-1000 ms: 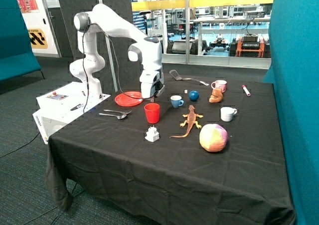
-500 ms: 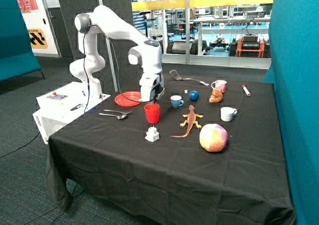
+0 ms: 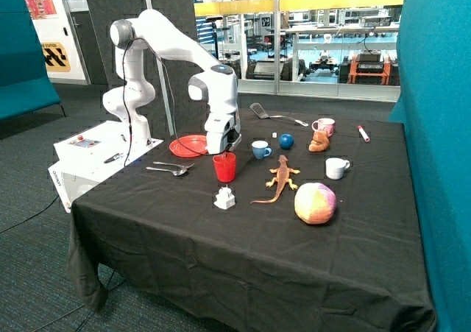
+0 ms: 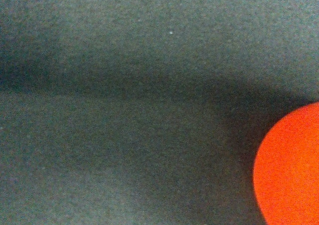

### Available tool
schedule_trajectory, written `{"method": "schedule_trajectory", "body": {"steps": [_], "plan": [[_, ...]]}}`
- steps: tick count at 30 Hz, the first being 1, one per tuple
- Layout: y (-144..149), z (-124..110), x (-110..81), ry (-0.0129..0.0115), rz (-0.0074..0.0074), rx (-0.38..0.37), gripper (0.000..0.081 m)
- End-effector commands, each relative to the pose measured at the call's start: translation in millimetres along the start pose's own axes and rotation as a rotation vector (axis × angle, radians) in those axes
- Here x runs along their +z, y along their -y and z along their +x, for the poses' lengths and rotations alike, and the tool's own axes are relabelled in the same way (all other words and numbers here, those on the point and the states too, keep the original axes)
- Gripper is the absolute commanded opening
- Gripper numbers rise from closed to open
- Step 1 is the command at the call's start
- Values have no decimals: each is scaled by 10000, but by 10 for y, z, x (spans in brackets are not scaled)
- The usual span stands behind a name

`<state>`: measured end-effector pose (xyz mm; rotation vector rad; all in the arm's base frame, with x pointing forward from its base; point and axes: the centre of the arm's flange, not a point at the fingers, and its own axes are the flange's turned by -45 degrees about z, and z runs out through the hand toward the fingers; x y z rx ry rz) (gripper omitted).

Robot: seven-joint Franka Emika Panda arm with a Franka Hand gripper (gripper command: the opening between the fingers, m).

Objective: Set the table

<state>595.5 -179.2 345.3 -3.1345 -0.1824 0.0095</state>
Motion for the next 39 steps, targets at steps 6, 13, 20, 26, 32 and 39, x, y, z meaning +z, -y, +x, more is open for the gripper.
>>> {"method": "schedule_trajectory", "body": {"steps": [6,13,20,26,32,39], "plan": [[63,-6,35,-59,-21,-141,306],[37,-16,79,-59,-21,-37,304],[26,-11,127,-59,-21,1,299],[63,16,160,-59,-21,-69,288],[109,38,172,-59,-21,-71,139],[143,58,162,-59,-21,-67,1]]}}
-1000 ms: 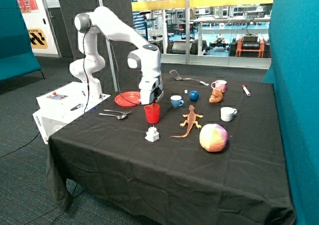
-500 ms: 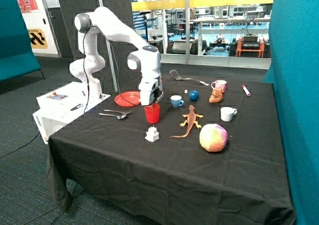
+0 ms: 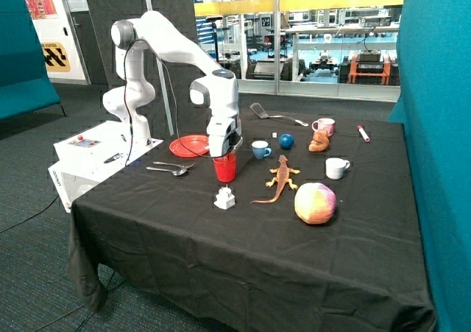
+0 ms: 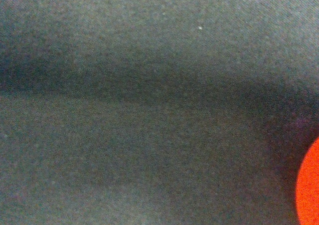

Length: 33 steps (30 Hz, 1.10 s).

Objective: Set the table

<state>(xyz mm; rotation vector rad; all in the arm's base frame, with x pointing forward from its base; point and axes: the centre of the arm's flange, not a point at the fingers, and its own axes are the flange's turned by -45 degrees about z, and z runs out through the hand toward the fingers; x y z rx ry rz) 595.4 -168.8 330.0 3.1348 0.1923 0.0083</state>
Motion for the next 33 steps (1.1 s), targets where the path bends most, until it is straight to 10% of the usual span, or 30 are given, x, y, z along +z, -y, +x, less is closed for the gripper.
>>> {"method": "schedule_trajectory", "body": {"steps": [1,33], "plan": [[43,48,7,52,12,-10,1],[30,36,32,52,12,-37,0]]}}
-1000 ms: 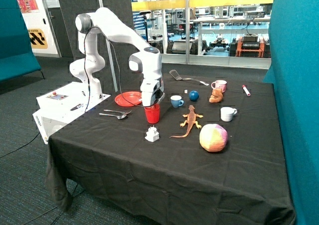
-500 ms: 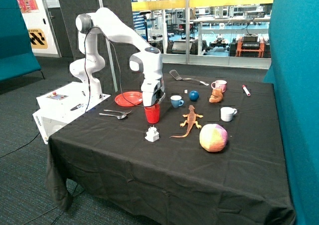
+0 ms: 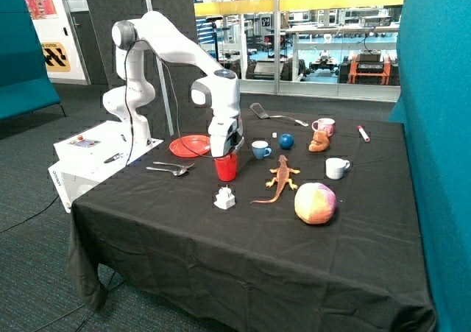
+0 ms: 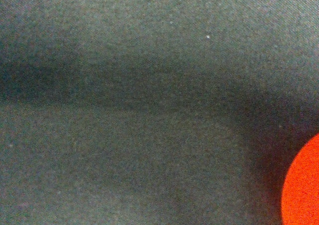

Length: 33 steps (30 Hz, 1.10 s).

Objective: Set the table

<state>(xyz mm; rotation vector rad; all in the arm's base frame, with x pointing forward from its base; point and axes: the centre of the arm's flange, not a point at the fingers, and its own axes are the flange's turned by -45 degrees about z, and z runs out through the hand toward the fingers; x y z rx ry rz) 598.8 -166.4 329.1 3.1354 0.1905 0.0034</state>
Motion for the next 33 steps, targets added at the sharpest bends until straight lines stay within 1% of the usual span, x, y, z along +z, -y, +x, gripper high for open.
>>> {"method": "schedule_trajectory", "body": {"steps": [1,5,9,20,27,33], "plan": [[13,0,22,21,5,-49,0],[20,2,-8,21,5,-81,0],[37,-4,-87,21,5,-190,0],[160,-75,-386,21,6,-623,0],[267,-180,-491,21,6,-860,0],[398,-298,-534,21,6,-1062,0]]}}
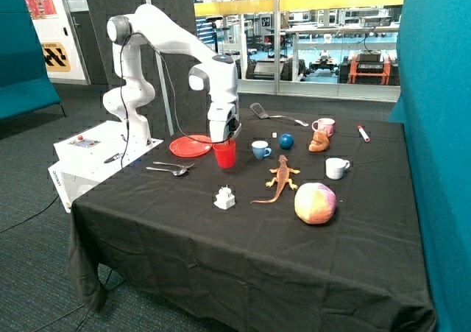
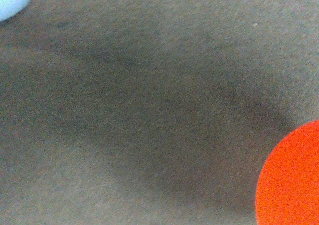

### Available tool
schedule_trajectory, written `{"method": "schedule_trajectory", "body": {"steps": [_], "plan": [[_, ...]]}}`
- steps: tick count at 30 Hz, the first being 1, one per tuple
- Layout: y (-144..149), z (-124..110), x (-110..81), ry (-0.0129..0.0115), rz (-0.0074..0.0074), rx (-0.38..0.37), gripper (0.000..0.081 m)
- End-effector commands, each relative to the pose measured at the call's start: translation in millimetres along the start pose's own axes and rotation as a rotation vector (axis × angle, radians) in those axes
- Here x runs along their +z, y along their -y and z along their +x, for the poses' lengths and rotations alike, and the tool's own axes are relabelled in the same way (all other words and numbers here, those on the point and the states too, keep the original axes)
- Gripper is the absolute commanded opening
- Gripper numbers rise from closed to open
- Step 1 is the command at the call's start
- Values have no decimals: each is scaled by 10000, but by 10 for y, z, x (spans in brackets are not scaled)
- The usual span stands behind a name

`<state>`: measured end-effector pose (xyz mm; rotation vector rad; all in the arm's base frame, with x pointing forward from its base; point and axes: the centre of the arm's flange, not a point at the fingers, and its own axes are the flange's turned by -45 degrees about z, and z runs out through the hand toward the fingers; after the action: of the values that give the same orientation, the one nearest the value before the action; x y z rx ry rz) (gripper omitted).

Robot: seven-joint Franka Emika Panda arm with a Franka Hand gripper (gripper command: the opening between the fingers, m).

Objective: Set the table

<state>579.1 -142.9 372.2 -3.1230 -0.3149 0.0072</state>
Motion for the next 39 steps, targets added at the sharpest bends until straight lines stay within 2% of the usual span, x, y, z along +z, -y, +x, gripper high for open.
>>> {"method": "schedule_trajectory", "body": {"steps": [1,15,39], "plan": [[193,-145,-107,-42,-33,-340,0],[561,-355,-168,-41,-34,-845,0],[1170,-603,-127,-40,-35,-1695,0]]}}
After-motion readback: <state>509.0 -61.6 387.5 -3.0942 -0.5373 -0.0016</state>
